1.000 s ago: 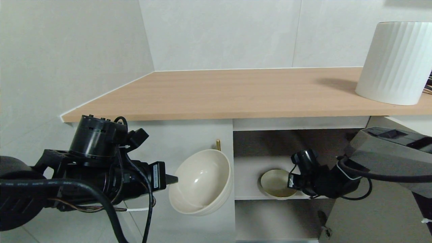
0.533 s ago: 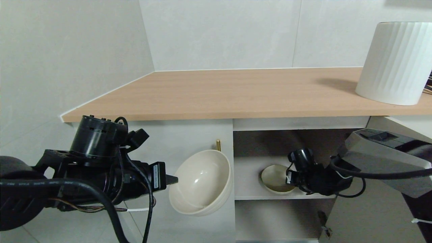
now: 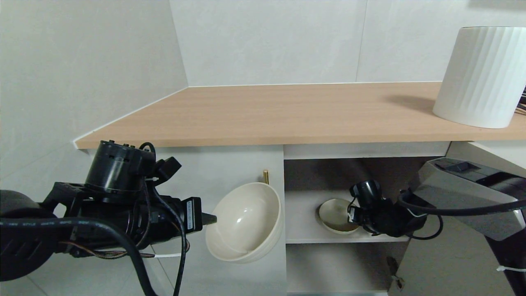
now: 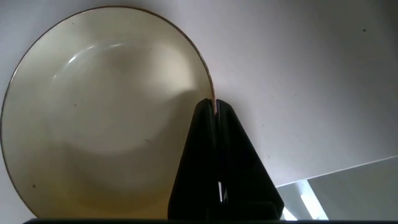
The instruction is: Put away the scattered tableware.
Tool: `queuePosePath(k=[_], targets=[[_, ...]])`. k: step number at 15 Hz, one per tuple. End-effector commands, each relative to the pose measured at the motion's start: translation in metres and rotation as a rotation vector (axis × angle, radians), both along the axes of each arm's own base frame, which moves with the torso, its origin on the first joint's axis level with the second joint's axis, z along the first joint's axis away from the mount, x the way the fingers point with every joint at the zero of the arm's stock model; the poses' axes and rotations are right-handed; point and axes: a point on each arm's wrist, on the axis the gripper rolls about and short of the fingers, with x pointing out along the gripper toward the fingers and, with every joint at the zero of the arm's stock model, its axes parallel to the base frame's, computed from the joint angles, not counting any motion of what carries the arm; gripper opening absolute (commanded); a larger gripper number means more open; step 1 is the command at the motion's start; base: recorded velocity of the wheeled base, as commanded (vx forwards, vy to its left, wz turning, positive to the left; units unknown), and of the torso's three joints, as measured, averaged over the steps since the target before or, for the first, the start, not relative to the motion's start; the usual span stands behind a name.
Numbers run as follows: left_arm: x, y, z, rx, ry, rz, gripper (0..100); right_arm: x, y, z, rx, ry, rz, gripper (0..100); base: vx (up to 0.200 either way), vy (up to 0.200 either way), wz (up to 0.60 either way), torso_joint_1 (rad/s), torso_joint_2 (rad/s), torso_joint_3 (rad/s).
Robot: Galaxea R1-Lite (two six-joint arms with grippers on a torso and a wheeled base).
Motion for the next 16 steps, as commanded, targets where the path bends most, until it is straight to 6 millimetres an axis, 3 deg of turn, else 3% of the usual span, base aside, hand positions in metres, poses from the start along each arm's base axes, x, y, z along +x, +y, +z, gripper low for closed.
queuePosePath(k=[1, 4, 6, 8, 11, 14, 16], targets=[[0.000, 0.000, 0.000, 0.000, 0.001, 0.000, 0, 0.000, 0.000, 0.001, 0.002, -0.003, 0.001, 100, 0.000, 0.000, 0.00, 0.000, 0.00, 0.000], [0.000, -0.001, -0.001, -0.001, 0.003, -0.004, 0, -0.001, 0.000, 0.004, 0.009, -0.006, -0.006, 100, 0.000, 0.000, 0.00, 0.000, 0.00, 0.000], [-0.001, -0.007, -0.004, 0.009, 0.012, -0.021, 0, -0.014, -0.001, 0.022, 0.011, -0.006, 0.010, 100, 0.000, 0.000, 0.00, 0.000, 0.00, 0.000], [-0.007, -0.019, -0.007, 0.047, 0.015, -0.048, 0, -0.046, 0.006, 0.058, 0.031, -0.022, 0.087, 100, 0.000, 0.000, 0.00, 0.000, 0.00, 0.000], [-0.012, -0.038, -0.024, 0.111, 0.079, -0.103, 0, -0.105, 0.012, 0.115, 0.088, -0.037, 0.373, 100, 0.000, 0.000, 0.00, 0.000, 0.00, 0.000], [-0.009, -0.056, -0.057, 0.219, 0.179, -0.132, 0, -0.148, 0.016, 0.161, 0.170, 0.013, 0.561, 100, 0.000, 0.000, 0.00, 0.000, 0.00, 0.000], [-0.005, -0.068, -0.068, 0.295, 0.164, -0.130, 0, -0.166, 0.024, 0.191, 0.177, 0.011, 0.655, 100, 0.000, 0.000, 0.00, 0.000, 0.00, 0.000]])
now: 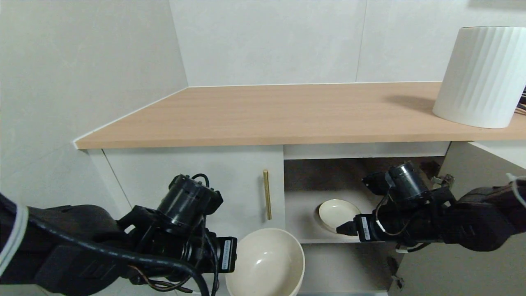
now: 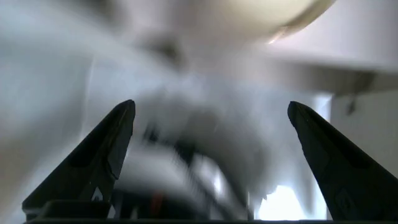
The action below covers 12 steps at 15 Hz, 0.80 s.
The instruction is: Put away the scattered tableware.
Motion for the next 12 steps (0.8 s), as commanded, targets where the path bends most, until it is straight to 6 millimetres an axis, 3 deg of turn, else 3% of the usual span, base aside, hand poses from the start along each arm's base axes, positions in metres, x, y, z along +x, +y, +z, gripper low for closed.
queuePosePath(k=[1, 3, 5, 12], targets=[[0.007, -0.017, -0.018, 0.084, 0.010, -0.046, 0, -0.033, 0.011, 0.066, 0.069, -0.110, 0.137, 100, 0.000, 0.000, 0.00, 0.000, 0.00, 0.000], [0.009, -0.023, -0.025, 0.137, -0.007, -0.077, 0, -0.049, 0.024, 0.074, 0.043, -0.055, 0.204, 100, 0.000, 0.000, 0.00, 0.000, 0.00, 0.000], [0.006, -0.029, -0.032, 0.169, -0.006, -0.079, 0, -0.060, 0.037, 0.064, 0.007, -0.009, 0.261, 100, 0.000, 0.000, 0.00, 0.000, 0.00, 0.000], [-0.013, -0.034, -0.014, 0.125, -0.049, -0.108, 0, -0.061, 0.068, 0.028, -0.125, 0.040, 0.276, 100, 0.000, 0.000, 0.00, 0.000, 0.00, 0.000]])
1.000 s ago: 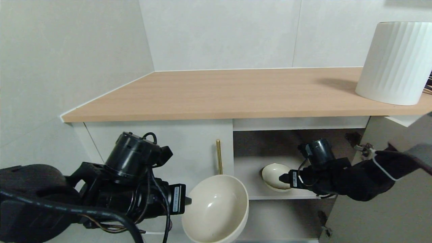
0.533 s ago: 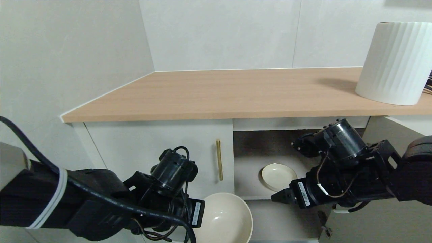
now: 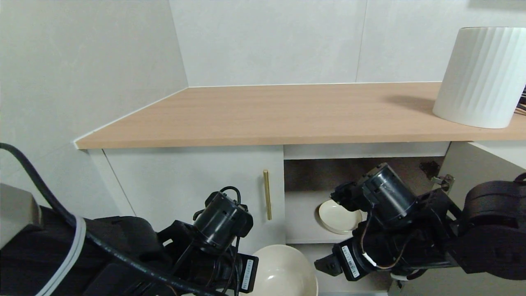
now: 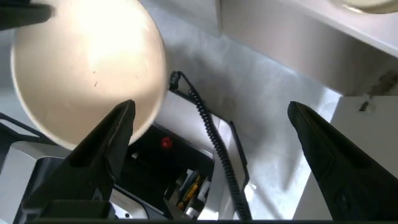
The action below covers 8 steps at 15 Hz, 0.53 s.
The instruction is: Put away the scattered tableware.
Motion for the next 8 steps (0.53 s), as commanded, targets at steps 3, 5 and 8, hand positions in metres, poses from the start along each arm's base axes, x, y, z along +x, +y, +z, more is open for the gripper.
queuePosePath(k=[3, 5, 8], targets=[[-0.007, -0.001, 0.011, -0.027, -0.028, -0.020, 0, 0.003, 0.017, -0.022, -0.035, 0.050, 0.006, 100, 0.000, 0.000, 0.00, 0.000, 0.00, 0.000], [-0.012, -0.003, 0.016, -0.040, -0.038, -0.037, 0, 0.004, 0.019, -0.024, -0.031, 0.050, 0.006, 100, 0.000, 0.000, 0.00, 0.000, 0.00, 0.000], [-0.015, -0.004, 0.018, -0.045, -0.046, -0.048, 0, 0.005, 0.019, -0.025, -0.030, 0.049, 0.006, 100, 0.000, 0.000, 0.00, 0.000, 0.00, 0.000]])
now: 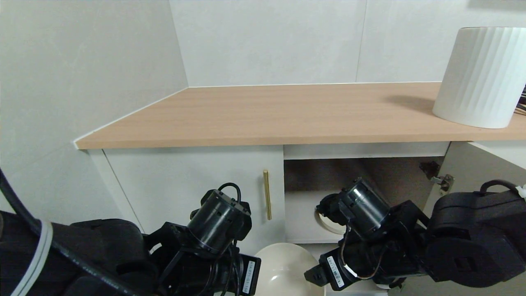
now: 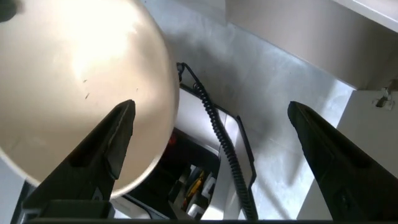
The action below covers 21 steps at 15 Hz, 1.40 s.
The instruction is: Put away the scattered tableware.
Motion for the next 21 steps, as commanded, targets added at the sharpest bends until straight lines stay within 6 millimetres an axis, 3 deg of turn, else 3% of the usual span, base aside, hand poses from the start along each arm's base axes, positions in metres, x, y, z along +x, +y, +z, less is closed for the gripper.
queuePosePath(k=[1, 4, 5, 19, 20, 21], targets=[[-0.0044, -0.0017, 0.0035, -0.008, -0.010, -0.013, 0, 0.0014, 0.0020, -0.0057, -0.012, 0.012, 0.000, 100, 0.000, 0.000, 0.00, 0.000, 0.00, 0.000], [-0.0056, -0.0018, 0.0013, -0.001, -0.004, -0.018, 0, 0.0022, 0.0029, -0.0069, -0.008, 0.009, 0.000, 100, 0.000, 0.000, 0.00, 0.000, 0.00, 0.000], [-0.0056, -0.0018, 0.0013, -0.001, -0.004, -0.018, 0, 0.0022, 0.0028, -0.0064, -0.007, 0.006, -0.001, 0, 0.000, 0.000, 0.00, 0.000, 0.00, 0.000], [-0.0054, -0.0013, -0.0002, 0.005, -0.001, -0.015, 0, 0.0022, 0.0035, -0.0086, -0.005, 0.017, -0.013, 0, 0.000, 0.000, 0.00, 0.000, 0.00, 0.000], [-0.0057, -0.0016, -0.0002, 0.004, 0.000, -0.018, 100, 0.0020, 0.0033, -0.0090, -0.006, 0.018, -0.013, 0, 0.000, 0.000, 0.00, 0.000, 0.00, 0.000], [-0.0054, -0.0013, -0.0002, 0.003, 0.000, -0.015, 100, 0.0021, 0.0034, -0.0095, -0.007, 0.019, -0.013, 0, 0.000, 0.000, 0.00, 0.000, 0.00, 0.000]])
